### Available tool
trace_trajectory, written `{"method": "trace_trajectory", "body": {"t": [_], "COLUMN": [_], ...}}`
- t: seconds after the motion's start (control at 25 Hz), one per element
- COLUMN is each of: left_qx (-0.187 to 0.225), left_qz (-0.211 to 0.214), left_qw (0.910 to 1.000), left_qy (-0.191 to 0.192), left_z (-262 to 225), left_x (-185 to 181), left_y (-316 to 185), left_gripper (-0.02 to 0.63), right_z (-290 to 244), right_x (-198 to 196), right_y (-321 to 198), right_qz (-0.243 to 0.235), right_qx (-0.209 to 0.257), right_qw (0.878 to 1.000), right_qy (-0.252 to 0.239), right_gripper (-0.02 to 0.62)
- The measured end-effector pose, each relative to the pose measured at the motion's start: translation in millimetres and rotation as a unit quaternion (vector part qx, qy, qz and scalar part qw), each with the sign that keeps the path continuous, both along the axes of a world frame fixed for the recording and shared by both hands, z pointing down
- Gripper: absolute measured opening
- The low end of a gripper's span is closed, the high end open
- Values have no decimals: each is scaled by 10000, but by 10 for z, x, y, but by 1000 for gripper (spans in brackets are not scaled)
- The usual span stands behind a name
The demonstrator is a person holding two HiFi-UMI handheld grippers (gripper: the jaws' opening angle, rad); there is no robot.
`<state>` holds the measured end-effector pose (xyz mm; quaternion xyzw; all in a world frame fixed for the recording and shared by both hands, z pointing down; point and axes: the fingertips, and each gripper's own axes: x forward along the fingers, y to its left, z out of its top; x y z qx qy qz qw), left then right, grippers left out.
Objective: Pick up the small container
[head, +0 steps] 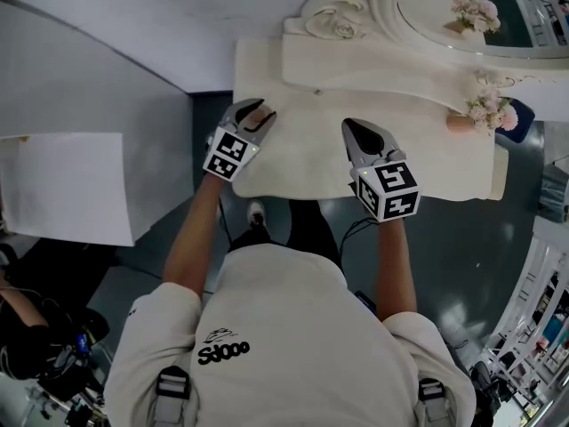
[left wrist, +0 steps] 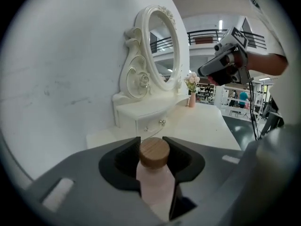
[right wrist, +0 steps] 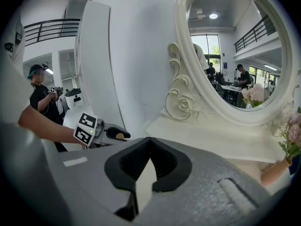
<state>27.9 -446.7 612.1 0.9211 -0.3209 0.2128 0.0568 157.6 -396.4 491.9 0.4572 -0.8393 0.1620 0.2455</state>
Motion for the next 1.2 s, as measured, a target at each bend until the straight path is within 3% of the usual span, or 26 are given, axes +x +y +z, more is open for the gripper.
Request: {"method": "trace_trajectory", "body": {"t": [0.08,0.2,0.36,0.68,0.92,1.2], "left_qx": [49,83,95,446,426,602], "left_qz": [64,96,239,-100,-343,47], "left_qw": [9998,9993,9994,9988,9982,9971], "left_qy": [178,346,224,179,228,456], "left_z": [4,-6,-3,6,-37,-556], "left_x": [47,53,68,37,-25,55], "left_y": [8,13,22,-15,-6,241], "left_gripper": [113,110,109,118,121,121], "right_z": [49,140,230,228,136,-12], "right_x": [5,-7,-44,-124,-150,-80], "right_y": [-45,-49,-10,84,292,578], "right_qz": [-2,5,-16,2,90,269], "right_qx": [-57,-177,-320,-311,-196,70], "right_qw": [10000,9998,9994,9993,9992,9992], "right_qy": [0,-17,-110,-221,-349,-289], "right_gripper": [3,3,3,3,3,3]}}
